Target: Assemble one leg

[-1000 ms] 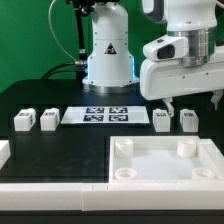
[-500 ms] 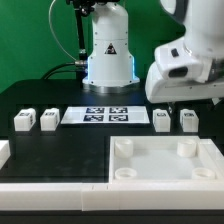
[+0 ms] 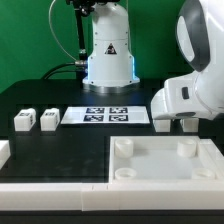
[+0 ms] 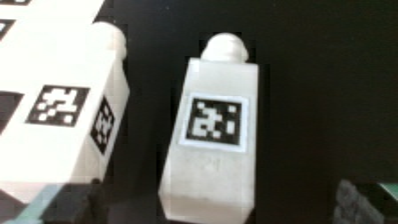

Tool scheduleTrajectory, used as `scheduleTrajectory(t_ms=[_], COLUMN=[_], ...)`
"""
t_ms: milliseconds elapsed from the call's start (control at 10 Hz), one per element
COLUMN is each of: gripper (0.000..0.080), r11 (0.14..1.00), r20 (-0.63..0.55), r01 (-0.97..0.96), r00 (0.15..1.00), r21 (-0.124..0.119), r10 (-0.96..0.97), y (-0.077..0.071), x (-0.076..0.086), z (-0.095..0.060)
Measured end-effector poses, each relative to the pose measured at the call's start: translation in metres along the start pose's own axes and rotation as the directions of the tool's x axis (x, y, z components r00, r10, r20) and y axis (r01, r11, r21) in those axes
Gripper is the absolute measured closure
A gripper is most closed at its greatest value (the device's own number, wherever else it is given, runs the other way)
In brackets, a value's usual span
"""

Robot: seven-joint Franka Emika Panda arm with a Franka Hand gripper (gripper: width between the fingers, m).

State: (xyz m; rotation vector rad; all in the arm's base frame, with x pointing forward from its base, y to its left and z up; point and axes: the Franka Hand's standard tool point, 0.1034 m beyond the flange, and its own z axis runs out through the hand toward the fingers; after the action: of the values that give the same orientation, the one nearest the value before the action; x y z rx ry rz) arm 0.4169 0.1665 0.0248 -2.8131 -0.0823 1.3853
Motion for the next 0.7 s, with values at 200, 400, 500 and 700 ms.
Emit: scheduleTrajectory(t_ms=[200, 400, 500, 700], gripper=[0.0150, 0.0150, 0.0150, 0.0402], r11=[0.999, 0.998, 0.998, 0.998], r20=[0.045, 0.048, 0.048, 0.048], r01=[-0.054, -0.057, -0.057, -0.057], r00=[0.998, 0.997, 0.997, 0.997], r21=[0.001, -0.015, -0.014, -0.015], r10=[0.054, 0.058, 0.057, 0.057], y=[-0.007, -0.014, -0.014, -0.014], x=[0.000, -0.002, -0.002, -0.002], z=[0.022, 0.032, 0.032, 0.032])
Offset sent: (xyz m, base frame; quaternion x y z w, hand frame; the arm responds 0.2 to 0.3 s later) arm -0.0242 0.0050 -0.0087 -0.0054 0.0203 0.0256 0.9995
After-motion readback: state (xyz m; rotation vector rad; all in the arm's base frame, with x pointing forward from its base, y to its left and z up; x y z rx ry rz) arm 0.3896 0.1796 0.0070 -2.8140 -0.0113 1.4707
